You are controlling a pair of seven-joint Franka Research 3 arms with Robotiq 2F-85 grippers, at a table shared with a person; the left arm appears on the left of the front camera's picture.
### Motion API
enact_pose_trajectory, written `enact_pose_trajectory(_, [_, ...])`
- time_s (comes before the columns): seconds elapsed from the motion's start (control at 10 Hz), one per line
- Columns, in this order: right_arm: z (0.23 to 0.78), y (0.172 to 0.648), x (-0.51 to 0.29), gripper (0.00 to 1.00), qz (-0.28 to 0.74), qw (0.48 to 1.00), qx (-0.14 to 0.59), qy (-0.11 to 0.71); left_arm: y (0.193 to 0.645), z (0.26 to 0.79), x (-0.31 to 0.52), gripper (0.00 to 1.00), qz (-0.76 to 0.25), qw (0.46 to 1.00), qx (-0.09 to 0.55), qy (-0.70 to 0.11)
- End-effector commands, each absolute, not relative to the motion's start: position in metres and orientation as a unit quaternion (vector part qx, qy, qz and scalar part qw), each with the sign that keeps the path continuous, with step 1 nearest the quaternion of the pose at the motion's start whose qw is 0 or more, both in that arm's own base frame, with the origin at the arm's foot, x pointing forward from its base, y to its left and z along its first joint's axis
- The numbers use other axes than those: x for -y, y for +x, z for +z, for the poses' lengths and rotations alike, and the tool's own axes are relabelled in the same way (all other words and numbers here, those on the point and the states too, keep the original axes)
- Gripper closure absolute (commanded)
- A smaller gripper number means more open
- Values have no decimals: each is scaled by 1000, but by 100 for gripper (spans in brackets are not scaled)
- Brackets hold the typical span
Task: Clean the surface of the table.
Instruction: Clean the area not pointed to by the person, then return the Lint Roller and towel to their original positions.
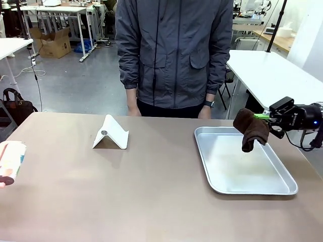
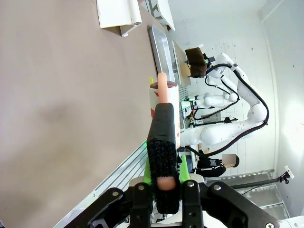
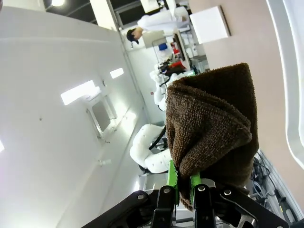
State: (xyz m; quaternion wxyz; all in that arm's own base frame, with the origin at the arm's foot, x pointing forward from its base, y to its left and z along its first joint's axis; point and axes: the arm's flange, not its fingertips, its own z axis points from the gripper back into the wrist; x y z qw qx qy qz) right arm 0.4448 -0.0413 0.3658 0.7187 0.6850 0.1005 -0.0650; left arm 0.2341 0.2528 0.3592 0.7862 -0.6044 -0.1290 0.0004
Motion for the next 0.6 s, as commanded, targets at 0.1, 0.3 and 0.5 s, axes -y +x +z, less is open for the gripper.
enact_pose_trajectory(0.1, [371, 447, 42, 100, -57, 723, -101, 681, 232, 362, -251, 77, -1, 785, 131, -605])
enact_pose_trajectory(0.3, [371, 447, 42, 100, -57, 723, -101, 681, 232, 362, -251, 77, -1, 785, 131, -605])
enact_pose_trajectory(0.5, [371, 447, 42, 100, -57, 723, -101, 681, 232, 362, -251, 77, -1, 785, 131, -605])
